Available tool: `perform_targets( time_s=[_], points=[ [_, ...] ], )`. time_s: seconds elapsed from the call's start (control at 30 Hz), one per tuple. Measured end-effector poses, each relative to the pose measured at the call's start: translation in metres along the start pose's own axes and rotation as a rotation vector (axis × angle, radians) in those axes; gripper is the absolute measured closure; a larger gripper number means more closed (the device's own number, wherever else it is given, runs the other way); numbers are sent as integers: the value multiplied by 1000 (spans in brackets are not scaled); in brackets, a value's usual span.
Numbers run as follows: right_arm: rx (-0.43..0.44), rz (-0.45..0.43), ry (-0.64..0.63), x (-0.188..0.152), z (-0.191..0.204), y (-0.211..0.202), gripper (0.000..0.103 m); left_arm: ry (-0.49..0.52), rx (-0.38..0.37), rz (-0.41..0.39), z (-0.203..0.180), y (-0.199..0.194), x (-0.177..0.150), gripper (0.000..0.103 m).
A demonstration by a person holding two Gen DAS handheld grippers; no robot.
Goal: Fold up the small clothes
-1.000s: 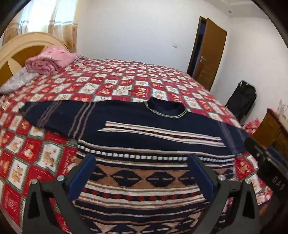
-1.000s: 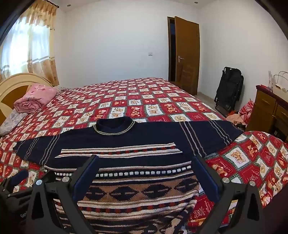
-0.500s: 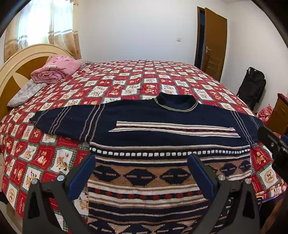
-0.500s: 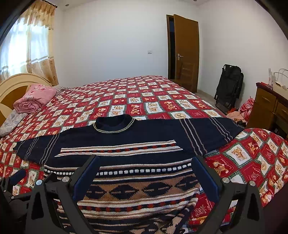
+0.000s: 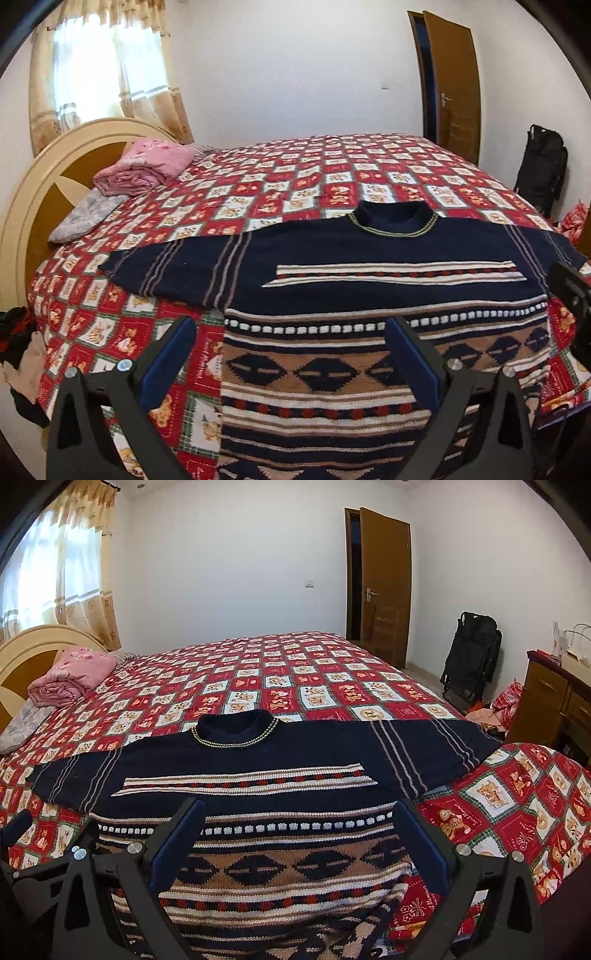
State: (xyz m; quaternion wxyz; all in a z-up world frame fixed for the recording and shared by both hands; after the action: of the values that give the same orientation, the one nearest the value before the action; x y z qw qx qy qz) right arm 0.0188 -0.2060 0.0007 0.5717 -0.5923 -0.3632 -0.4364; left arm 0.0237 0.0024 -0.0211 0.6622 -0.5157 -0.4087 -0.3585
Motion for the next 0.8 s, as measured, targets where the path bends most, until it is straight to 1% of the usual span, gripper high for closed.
perform_targets(
  time_s=[0.2, 0.3, 0.47, 0.67, 0.8],
  points=[
    [1, 1, -3, 0, 1, 0, 1, -10, 44, 0, 9, 1, 0, 0],
    [1, 1, -4, -1, 0, 0, 1, -12, 53, -4, 11, 1, 0, 0],
    [2, 2, -4, -3, 0, -1, 1, 20, 99, -24, 13, 0, 2, 0],
    [6, 3, -5, -4, 3, -2, 1, 6, 132, -66, 29, -2, 11, 0],
    [11, 6, -6, -4, 5, -2, 1, -27, 178, -107, 50, -7, 24, 0]
  ],
)
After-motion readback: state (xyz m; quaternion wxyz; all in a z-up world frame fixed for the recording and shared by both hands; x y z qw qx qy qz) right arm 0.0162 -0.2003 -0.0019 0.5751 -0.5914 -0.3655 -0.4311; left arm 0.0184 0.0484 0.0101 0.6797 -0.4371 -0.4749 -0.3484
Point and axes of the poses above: each gripper's, at about its wrist camera, not at the fingertips, and y roughly the way its jaws point, z to its left, x to its top, the point moved 3 cm from there along y, roughly the way its jaws point, and after that the axes turned 13 degrees about -z, right-handed, at the moved point
